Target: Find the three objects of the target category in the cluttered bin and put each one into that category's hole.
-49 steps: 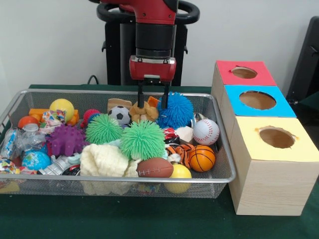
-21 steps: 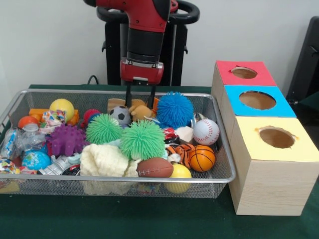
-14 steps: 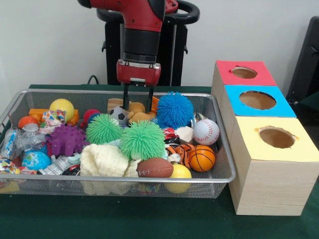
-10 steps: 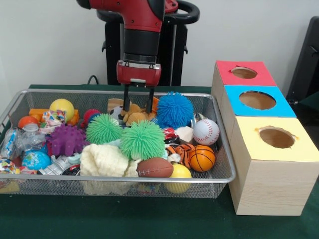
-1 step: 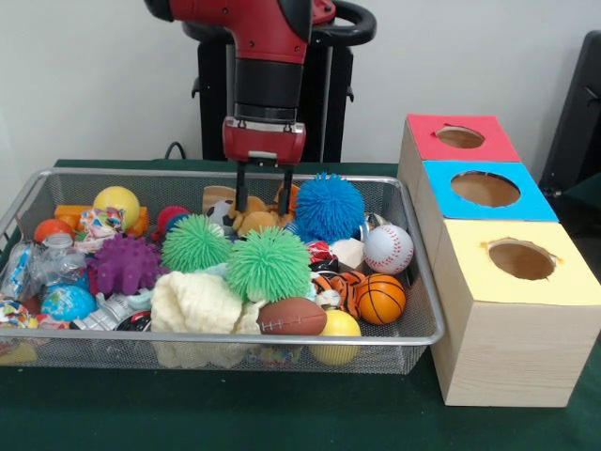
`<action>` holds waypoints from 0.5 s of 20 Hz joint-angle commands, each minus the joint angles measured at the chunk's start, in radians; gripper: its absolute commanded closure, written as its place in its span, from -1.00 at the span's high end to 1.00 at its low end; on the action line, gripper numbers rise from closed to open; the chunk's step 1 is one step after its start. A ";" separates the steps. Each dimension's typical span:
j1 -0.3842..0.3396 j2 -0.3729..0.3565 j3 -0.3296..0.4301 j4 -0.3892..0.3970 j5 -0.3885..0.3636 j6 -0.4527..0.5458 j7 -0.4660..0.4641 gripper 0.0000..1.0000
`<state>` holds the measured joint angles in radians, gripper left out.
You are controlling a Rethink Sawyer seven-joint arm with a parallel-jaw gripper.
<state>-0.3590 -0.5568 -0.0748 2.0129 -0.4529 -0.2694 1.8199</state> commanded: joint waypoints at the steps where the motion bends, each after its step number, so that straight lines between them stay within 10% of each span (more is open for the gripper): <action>1: 0.038 0.040 0.047 -0.087 0.040 0.033 0.124 1.00; 10: 0.090 0.072 -0.013 -0.111 0.078 0.090 0.115 1.00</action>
<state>-0.2993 -0.5495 -0.0998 2.0060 -0.4356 -0.2696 1.8199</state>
